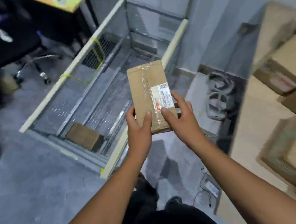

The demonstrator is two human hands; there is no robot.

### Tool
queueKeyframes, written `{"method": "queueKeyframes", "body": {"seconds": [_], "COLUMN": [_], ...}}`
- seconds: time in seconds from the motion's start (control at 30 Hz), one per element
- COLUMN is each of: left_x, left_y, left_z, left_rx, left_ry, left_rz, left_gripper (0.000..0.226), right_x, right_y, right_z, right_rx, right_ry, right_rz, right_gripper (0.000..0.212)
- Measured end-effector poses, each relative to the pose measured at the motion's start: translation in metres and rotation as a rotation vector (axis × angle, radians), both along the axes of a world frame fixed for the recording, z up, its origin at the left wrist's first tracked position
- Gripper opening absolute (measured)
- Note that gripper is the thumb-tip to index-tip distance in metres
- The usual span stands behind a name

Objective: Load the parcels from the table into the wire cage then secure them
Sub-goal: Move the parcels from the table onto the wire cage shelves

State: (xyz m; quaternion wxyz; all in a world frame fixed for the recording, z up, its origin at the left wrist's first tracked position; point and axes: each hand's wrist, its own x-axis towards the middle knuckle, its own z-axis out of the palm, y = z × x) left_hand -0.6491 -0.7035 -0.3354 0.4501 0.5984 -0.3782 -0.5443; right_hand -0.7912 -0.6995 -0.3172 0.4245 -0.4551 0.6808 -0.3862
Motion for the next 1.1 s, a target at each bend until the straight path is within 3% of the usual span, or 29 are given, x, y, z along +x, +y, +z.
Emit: {"method": "queueKeyframes", "body": {"seconds": [0.27,0.4,0.57,0.73,0.93,1.1], "left_x": [0.129,0.165,0.196,0.220,0.236,0.269], "left_y": [-0.061,-0.087,-0.123,-0.156,-0.191,-0.211], "left_z": [-0.049,-0.093,-0.182,-0.295,-0.443,-0.542], "left_rx": [0.101,0.190,0.273,0.442,0.679,0.737], "left_ry": [0.013,-0.039,-0.124,-0.234,-0.731,-0.893], "left_rz": [0.231,0.390,0.450,0.475,0.284,0.196], "left_gripper": [0.054,0.054,0.037,0.063,0.069,0.069], "right_x": [0.131,0.179,0.219,0.238,0.264,0.289], "right_y": [-0.119,-0.166,-0.223,-0.280,-0.328,-0.353], "right_z": [-0.050,-0.096,-0.192,-0.322,-0.491,-0.598], "right_rx": [0.176,0.219,0.313,0.377,0.397,0.403], "right_ry": [-0.021,0.049,0.068,0.087,0.146,0.121], "right_rz": [0.292,0.507,0.658,0.769,0.840,0.881], "right_gripper": [0.066,0.057,0.066,0.067,0.064,0.066]}}
